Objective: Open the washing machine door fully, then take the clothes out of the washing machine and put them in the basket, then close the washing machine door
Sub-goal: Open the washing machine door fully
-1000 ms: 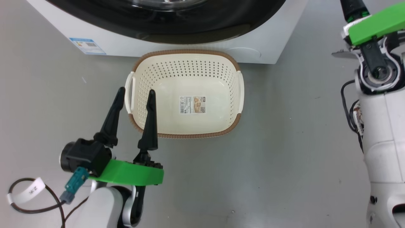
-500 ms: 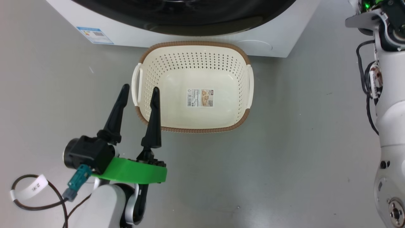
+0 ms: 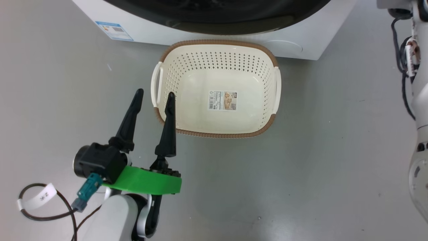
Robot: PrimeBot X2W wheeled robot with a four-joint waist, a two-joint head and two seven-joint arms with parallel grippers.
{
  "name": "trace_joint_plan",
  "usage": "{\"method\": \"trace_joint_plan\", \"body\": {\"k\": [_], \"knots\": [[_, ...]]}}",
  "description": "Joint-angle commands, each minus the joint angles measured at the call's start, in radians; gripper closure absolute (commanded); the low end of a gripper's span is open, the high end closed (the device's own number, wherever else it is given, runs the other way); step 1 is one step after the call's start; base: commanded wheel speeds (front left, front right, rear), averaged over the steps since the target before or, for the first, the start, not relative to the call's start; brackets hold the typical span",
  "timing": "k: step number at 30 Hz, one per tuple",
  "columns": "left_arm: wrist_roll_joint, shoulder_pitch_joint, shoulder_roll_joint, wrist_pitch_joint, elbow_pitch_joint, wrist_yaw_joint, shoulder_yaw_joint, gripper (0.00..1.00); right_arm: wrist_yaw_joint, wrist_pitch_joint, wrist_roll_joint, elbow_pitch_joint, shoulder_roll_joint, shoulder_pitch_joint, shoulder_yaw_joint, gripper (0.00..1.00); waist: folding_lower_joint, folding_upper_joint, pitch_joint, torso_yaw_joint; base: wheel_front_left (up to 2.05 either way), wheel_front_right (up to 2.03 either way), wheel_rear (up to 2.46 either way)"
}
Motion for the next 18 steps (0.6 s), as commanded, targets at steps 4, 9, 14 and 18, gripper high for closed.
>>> {"method": "trace_joint_plan", "body": {"k": [4, 9, 14, 18], "knots": [[-0.007, -0.017, 0.014, -0.012, -0.021, -0.008, 0.025, 0.0, 0.001, 0.048, -0.051, 0.015, 0.01, -0.072, -0.008, 1.0, 0.0, 0.0, 0.005, 0.01, 0.0, 0.0, 0.0], [-0.006, -0.02, 0.01, -0.012, -0.021, -0.012, 0.023, 0.0, 0.001, 0.099, -0.097, 0.07, 0.004, -0.132, -0.032, 1.0, 0.0, 0.0, 0.011, 0.015, 0.0, 0.0, 0.0], [-0.008, -0.022, 0.007, -0.012, -0.017, -0.019, 0.019, 0.0, 0.001, 0.149, -0.14, 0.113, -0.003, -0.171, -0.048, 1.0, 0.0, 0.0, 0.011, 0.023, 0.0, 0.0, 0.0], [-0.008, -0.022, 0.005, -0.012, -0.013, -0.023, 0.019, 0.0, 0.001, 0.177, -0.172, 0.14, -0.009, -0.185, -0.059, 1.0, 0.0, 0.0, 0.007, 0.03, 0.0, 0.0, 0.0]]}}
